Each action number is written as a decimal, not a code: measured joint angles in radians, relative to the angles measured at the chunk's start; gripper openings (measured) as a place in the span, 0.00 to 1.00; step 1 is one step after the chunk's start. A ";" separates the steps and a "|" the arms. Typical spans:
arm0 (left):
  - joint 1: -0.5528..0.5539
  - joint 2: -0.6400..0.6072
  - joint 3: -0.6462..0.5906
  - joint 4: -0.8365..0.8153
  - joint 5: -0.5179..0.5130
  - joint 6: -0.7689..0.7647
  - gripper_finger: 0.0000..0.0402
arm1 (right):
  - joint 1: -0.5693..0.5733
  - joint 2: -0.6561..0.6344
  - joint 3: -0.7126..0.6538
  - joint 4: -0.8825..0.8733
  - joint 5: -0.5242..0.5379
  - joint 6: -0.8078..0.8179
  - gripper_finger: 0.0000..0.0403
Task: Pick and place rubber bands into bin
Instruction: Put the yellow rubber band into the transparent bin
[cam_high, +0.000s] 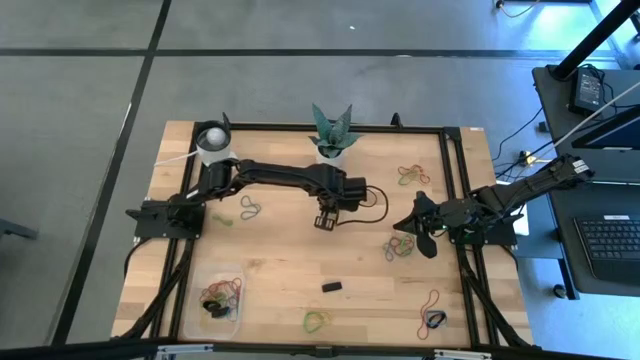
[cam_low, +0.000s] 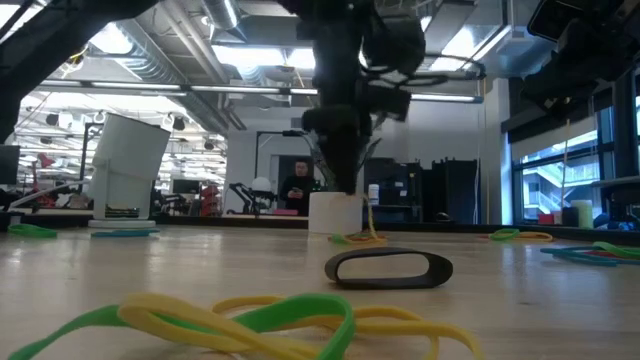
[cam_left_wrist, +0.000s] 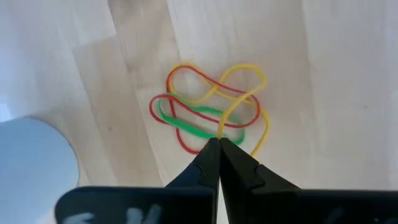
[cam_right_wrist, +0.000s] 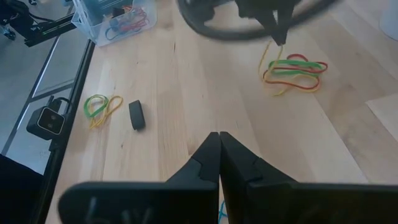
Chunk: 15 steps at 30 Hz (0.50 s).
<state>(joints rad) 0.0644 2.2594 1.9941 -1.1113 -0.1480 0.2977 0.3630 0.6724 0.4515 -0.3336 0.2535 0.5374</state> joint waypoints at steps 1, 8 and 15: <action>-0.005 -0.005 0.004 -0.009 0.000 0.000 0.00 | 0.000 0.000 0.000 0.000 0.000 0.000 0.01; -0.040 -0.061 0.060 -0.054 -0.024 -0.050 0.00 | 0.000 0.000 0.000 0.000 0.000 -0.010 0.01; -0.079 -0.188 0.071 -0.071 -0.100 -0.078 0.00 | 0.000 0.000 0.000 0.000 0.000 -0.023 0.01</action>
<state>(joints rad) -0.0150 2.0713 2.0655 -1.1824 -0.2480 0.2200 0.3634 0.6724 0.4515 -0.3335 0.2531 0.5143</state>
